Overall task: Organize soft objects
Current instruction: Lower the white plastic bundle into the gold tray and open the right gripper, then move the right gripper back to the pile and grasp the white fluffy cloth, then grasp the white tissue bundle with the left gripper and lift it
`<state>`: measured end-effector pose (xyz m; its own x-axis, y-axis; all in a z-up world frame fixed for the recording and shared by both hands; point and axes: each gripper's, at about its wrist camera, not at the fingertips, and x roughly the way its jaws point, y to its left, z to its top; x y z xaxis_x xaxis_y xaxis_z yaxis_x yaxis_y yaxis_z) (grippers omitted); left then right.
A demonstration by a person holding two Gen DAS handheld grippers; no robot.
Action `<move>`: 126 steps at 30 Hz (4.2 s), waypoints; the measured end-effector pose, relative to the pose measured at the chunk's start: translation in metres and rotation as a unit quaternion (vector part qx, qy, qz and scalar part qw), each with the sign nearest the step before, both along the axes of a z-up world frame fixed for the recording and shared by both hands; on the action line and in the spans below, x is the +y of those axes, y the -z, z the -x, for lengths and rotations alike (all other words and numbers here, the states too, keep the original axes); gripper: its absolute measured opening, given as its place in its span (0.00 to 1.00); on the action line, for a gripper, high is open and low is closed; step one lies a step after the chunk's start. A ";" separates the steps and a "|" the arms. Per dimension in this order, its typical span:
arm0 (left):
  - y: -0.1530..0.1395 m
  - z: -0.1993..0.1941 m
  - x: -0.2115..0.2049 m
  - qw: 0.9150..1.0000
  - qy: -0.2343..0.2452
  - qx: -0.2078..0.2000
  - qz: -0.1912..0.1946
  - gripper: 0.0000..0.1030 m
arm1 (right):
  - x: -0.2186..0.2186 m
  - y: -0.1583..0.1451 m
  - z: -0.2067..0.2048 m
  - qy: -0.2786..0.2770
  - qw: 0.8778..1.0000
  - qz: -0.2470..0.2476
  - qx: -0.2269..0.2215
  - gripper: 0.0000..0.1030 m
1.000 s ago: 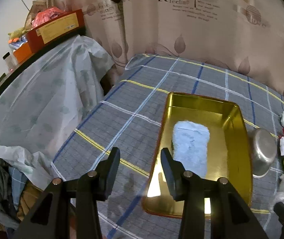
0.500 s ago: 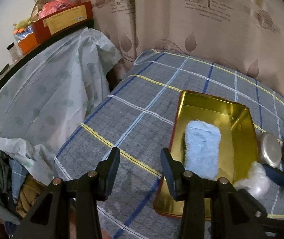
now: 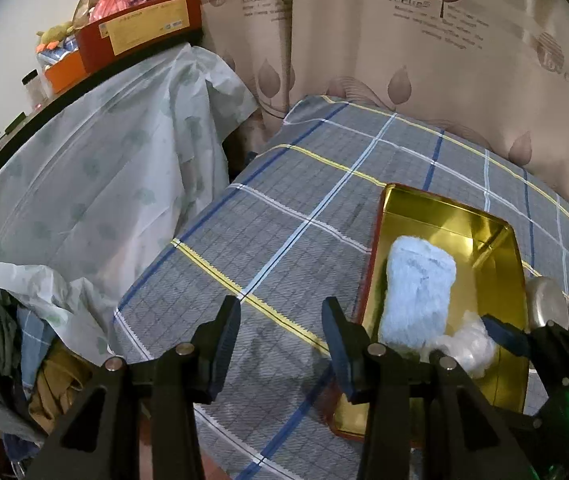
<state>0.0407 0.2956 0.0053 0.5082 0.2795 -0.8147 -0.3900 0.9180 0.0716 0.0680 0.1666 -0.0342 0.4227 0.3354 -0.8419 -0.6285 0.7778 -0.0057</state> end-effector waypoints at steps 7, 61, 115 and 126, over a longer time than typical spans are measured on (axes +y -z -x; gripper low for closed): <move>0.000 0.000 0.000 1.000 -0.001 -0.001 0.001 0.42 | 0.003 -0.003 0.000 -0.002 1.000 -0.012 -0.005 0.70; -0.006 0.005 -0.117 0.988 0.151 0.001 -0.017 0.42 | -0.347 -0.008 0.041 0.264 0.964 0.000 -0.028 0.69; 0.059 -0.015 -0.381 0.891 0.435 0.120 0.056 0.52 | -0.388 0.010 0.102 0.305 0.952 -0.011 -0.022 0.34; 0.092 -0.029 -0.375 0.897 0.409 0.151 0.067 0.52 | -0.392 0.015 0.101 0.305 0.952 -0.026 -0.013 0.38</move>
<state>0.0693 -0.0796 -0.0872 0.2494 -0.1983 -0.9479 0.4377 0.8962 -0.0723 -0.0334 -0.2250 -0.0490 0.5719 0.0622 -0.8180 -0.0602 0.9976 0.0338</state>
